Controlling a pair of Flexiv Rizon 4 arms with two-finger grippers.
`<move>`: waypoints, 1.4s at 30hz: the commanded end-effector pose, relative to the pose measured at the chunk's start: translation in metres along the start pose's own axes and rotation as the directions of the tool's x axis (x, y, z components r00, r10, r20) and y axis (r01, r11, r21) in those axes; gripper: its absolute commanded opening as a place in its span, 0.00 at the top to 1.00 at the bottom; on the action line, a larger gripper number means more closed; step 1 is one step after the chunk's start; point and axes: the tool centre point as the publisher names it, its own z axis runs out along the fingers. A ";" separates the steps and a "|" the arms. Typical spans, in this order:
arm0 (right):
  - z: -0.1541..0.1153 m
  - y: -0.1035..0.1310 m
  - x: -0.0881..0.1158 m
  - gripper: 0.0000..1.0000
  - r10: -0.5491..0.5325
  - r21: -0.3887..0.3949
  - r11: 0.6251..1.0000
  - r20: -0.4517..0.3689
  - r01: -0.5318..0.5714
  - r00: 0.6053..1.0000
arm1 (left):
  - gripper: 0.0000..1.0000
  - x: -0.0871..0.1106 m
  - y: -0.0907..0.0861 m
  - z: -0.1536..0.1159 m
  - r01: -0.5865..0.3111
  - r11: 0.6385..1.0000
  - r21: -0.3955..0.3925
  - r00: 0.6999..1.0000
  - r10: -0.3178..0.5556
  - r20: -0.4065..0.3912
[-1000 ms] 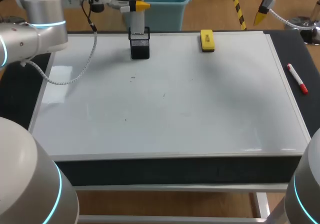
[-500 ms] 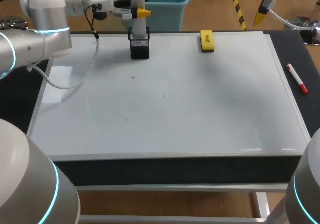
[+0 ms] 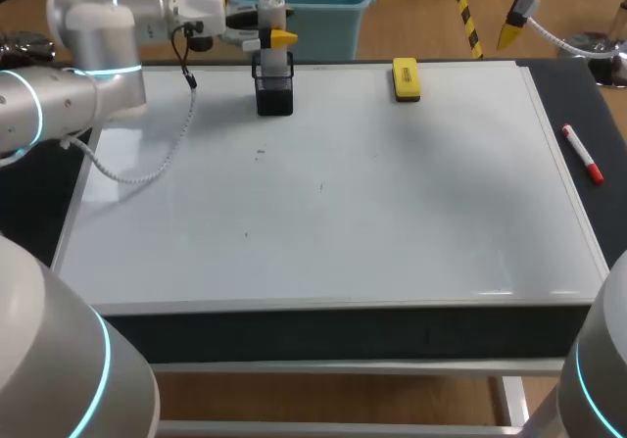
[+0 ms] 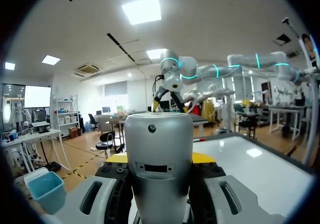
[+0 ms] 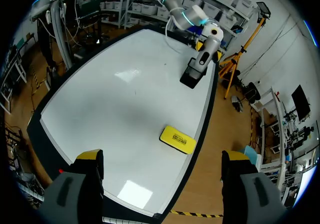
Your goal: Pick up the inspection probe, press it on each red-marked spot on the whiteboard one by one, put down the probe, pick up the eraser, and wipe off all the red marks.
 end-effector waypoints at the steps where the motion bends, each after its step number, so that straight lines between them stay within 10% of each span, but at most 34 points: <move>1: -0.001 0.000 0.000 0.00 -0.001 0.004 1.000 -0.002 0.001 1.000 | 1.00 -0.004 0.012 0.001 0.011 1.000 0.010 1.000 -0.011 -0.006; 16: -0.001 0.000 0.000 0.00 -0.001 0.004 1.000 -0.002 0.001 1.000 | 1.00 -0.004 0.031 -0.003 0.034 0.999 0.018 0.999 -0.034 -0.005; 19: -0.001 0.000 0.000 0.00 -0.001 0.004 1.000 -0.002 0.001 1.000 | 0.51 -0.003 0.031 -0.004 0.041 0.999 0.022 0.999 -0.041 -0.005; 20: -0.001 0.000 0.000 0.00 -0.001 0.004 1.000 -0.002 0.001 1.000 | 0.07 -0.002 0.031 -0.004 0.040 0.999 0.022 0.999 -0.040 -0.007; 21: -0.001 0.000 0.000 0.00 -0.001 0.004 1.000 -0.002 0.001 1.000 | 0.00 -0.001 0.029 -0.004 0.038 0.999 0.021 0.999 -0.038 -0.008; 34: -0.001 0.000 0.000 0.00 -0.001 0.004 1.000 -0.002 0.001 1.000 | 0.00 0.027 -0.002 -0.035 0.003 0.999 -0.040 0.998 0.000 0.068; 42: -0.001 0.000 0.000 0.00 -0.001 0.004 1.000 -0.002 0.001 1.000 | 0.00 0.052 -0.005 -0.068 -0.021 0.975 -0.220 0.978 0.065 0.196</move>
